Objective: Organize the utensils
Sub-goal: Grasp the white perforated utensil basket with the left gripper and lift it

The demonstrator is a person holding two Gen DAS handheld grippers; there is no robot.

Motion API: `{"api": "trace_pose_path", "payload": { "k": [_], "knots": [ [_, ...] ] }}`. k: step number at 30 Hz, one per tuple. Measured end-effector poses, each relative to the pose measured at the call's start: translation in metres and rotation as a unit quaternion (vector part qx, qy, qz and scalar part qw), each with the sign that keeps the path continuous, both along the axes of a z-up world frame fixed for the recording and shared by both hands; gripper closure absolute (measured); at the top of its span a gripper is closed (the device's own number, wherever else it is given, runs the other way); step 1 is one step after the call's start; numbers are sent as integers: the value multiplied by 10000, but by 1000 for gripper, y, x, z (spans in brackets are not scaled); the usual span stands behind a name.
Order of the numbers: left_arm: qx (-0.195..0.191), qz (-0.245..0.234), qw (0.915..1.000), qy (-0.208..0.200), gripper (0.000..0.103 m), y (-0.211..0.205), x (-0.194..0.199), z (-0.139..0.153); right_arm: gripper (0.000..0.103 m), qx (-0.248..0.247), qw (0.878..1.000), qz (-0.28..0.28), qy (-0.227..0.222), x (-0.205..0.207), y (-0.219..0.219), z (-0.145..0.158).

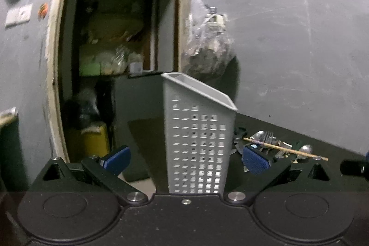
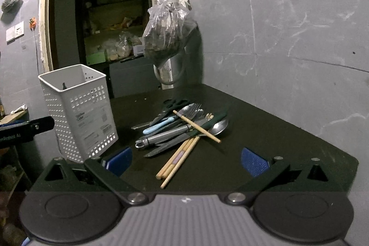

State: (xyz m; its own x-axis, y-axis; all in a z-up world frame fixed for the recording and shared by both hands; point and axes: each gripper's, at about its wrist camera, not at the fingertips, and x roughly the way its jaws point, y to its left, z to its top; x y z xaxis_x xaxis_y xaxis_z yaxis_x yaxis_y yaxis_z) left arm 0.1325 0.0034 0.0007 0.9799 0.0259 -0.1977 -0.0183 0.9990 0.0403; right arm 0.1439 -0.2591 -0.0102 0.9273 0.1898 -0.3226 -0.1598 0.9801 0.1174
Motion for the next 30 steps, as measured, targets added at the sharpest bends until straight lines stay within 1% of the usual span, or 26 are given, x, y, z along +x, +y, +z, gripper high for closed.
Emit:
{"api": "trace_pose_path", "payload": {
  "k": [4,7,11,13,18,20,22,24,30],
  "knots": [
    [627,-96,9980,-22,1,-18,21,-7,0,-136,9999,-7,-4,15,-1,1],
    [880,-53,9961,56,1,-27,41,-12,0,-236,9997,-37,24,28,-2,0],
    [817,98,9966,55,1,-27,63,-14,0,-287,9995,-60,102,44,-4,-2],
    [862,159,9961,98,1,-27,73,-15,0,-322,9994,-53,137,52,-4,-3],
    [1223,263,9921,43,1,-33,86,-21,0,-341,9991,-92,234,70,-7,-5],
    [1313,203,9911,6,1,-35,85,-24,0,-307,9991,-115,278,76,-8,-7],
    [1335,116,9910,-22,4,-36,86,-25,0,-263,9991,-126,313,80,-10,-9],
    [1306,157,9913,-30,13,-36,88,-25,0,-235,9990,-148,362,84,-11,-11],
    [1161,-49,9932,-36,17,-25,87,-28,0,-183,9986,-189,469,92,-16,-13]
  ]
}}
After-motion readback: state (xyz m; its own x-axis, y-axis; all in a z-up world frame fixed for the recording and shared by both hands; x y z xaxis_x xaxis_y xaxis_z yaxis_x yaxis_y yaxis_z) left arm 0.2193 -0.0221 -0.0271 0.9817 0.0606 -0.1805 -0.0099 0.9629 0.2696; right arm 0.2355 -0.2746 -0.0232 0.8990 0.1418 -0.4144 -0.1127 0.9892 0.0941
